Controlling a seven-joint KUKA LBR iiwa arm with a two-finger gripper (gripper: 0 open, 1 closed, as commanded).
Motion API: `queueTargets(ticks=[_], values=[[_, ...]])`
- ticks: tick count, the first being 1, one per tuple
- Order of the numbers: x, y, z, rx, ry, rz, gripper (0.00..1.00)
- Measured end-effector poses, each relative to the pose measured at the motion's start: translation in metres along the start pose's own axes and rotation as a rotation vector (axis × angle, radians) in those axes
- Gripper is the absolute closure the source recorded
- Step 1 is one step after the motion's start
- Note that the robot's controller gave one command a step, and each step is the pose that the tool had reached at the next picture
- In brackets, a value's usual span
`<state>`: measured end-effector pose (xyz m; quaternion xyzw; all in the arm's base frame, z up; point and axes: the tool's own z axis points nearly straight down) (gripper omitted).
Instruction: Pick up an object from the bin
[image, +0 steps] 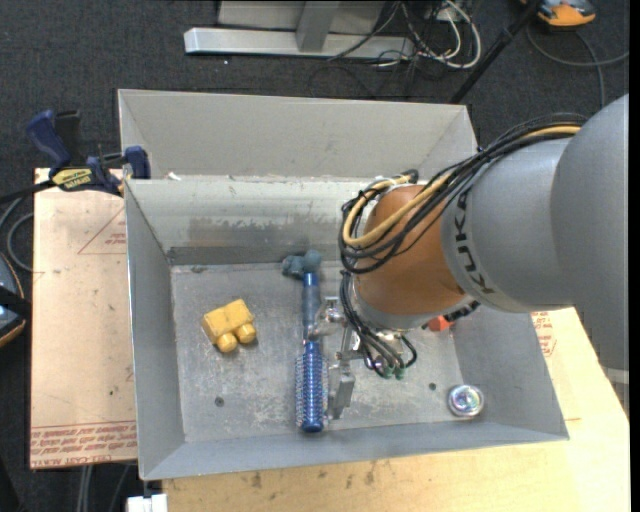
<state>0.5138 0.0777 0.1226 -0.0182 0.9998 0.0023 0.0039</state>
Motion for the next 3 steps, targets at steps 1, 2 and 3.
queueTargets(ticks=[1, 2, 3], values=[[0.016, 0.018, 0.044, 0.002, -0.001, -0.038, 0.00], [0.017, 0.017, 0.043, 0.003, 0.003, -0.037, 1.00], [-0.009, 0.014, -0.091, 0.002, -0.003, -0.016, 1.00]])
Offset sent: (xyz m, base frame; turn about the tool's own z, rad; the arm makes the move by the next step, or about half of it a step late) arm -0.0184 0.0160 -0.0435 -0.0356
